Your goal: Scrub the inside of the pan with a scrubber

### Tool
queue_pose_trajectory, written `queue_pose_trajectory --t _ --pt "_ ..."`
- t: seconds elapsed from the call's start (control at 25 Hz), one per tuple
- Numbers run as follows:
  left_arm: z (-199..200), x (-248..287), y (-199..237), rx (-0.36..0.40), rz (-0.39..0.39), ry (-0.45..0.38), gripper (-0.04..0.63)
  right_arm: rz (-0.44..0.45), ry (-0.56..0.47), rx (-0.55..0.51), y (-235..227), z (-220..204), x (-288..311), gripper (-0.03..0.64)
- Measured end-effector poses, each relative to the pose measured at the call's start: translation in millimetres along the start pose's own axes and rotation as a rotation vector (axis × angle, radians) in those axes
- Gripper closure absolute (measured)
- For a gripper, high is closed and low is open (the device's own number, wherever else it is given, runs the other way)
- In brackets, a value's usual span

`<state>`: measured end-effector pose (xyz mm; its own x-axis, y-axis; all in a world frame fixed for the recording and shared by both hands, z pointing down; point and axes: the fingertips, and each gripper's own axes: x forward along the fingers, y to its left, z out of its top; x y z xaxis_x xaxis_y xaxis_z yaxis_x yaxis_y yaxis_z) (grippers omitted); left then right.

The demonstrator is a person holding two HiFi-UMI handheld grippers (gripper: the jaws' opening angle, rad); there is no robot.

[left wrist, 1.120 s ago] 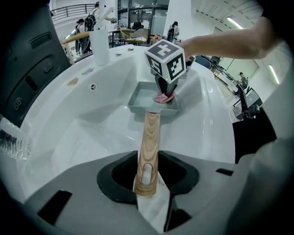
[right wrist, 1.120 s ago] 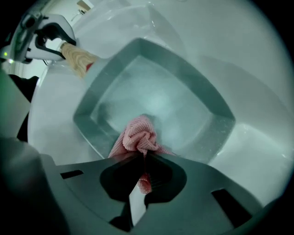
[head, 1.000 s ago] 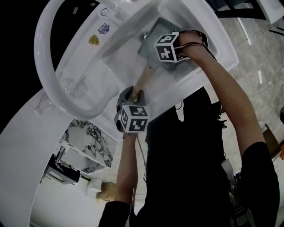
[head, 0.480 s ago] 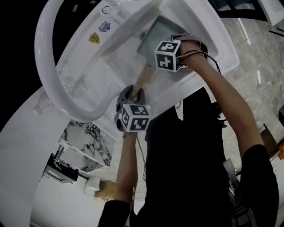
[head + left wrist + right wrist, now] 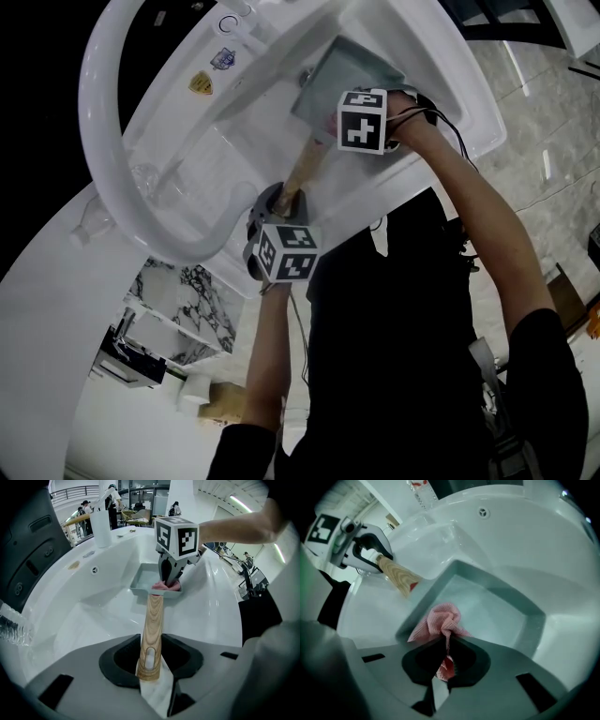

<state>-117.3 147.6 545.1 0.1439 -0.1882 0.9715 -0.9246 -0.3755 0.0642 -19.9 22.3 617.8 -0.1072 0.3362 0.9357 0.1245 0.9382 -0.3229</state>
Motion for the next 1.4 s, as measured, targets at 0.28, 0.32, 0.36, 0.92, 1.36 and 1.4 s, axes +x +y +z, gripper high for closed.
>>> queue_pose_trajectory --t 0.28,0.32,0.36,0.92,1.36,1.4 --pt "0 0 1 -0.002 0.003 0.0 0.446 -0.474 0.194 -0.099 -82 -31 -10 0.581" --pt "0 0 1 -0.003 0.003 0.002 0.446 -0.541 0.229 -0.114 -91 -35 -11 0.581" --pt "1 0 0 -0.003 0.002 0.003 0.446 -0.597 0.26 -0.116 -99 -39 -13 0.581" --pt "-1 0 0 -0.003 0.017 0.0 0.446 -0.049 -0.115 0.133 -12 15 -2 0.581" --pt "1 0 0 0.006 0.015 -0.003 0.446 -0.199 -0.161 -0.022 -25 37 -3 0.581" --pt "1 0 0 0.005 0.013 -0.002 0.446 -0.267 -0.119 -0.031 -37 30 -4 0.581"
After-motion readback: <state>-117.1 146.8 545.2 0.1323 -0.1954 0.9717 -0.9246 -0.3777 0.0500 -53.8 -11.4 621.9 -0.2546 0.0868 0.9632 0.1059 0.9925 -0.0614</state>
